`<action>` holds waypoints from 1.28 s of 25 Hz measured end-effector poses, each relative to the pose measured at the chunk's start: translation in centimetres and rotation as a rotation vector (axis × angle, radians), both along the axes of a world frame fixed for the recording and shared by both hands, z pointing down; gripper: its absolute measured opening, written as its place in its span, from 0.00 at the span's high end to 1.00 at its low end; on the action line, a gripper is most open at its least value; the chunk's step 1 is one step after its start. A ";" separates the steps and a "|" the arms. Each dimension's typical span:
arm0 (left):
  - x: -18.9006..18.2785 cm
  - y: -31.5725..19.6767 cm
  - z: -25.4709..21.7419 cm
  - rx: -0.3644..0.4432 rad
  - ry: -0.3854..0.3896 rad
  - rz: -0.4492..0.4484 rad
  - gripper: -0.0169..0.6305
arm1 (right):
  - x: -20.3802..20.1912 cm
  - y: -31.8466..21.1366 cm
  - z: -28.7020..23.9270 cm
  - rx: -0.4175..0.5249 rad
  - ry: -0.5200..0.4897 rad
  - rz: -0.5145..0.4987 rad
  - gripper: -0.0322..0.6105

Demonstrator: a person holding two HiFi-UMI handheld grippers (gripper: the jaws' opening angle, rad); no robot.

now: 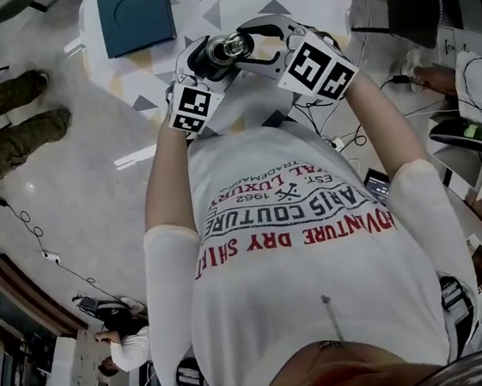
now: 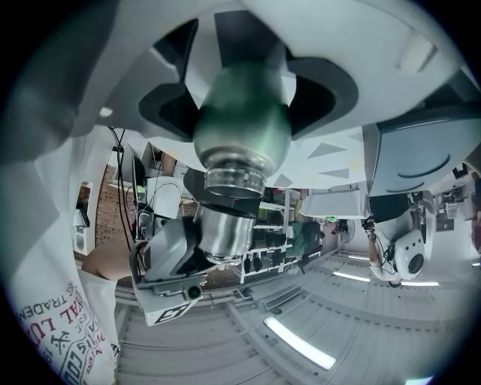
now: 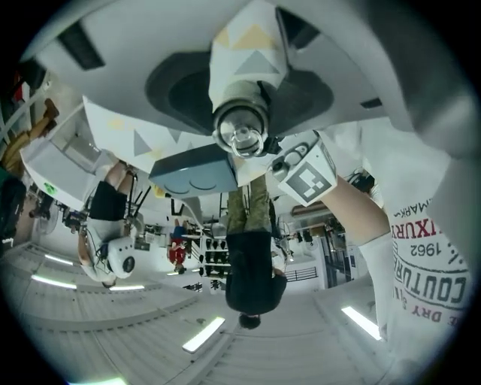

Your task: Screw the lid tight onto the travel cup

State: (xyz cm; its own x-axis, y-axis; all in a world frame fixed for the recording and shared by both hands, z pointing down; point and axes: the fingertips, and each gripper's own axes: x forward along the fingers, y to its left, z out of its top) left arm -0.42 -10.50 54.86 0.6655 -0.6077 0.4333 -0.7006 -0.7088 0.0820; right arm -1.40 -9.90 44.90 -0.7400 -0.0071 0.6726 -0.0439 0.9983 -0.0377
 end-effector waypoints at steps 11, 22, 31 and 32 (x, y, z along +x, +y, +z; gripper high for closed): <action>-0.1 0.1 1.1 -0.013 0.015 -0.015 0.39 | -2.2 1.2 2.2 -0.049 0.055 -0.114 0.58; -0.1 0.1 1.0 -0.008 0.026 -0.016 0.39 | -2.5 1.1 2.4 -0.042 0.069 -0.041 0.58; 0.0 -0.1 0.4 -0.019 0.035 -0.010 0.39 | -2.4 0.4 2.3 -0.065 -0.006 0.281 0.58; -0.1 -0.1 0.4 -0.021 0.036 -0.011 0.39 | -2.4 0.4 2.3 -0.066 -0.011 0.311 0.58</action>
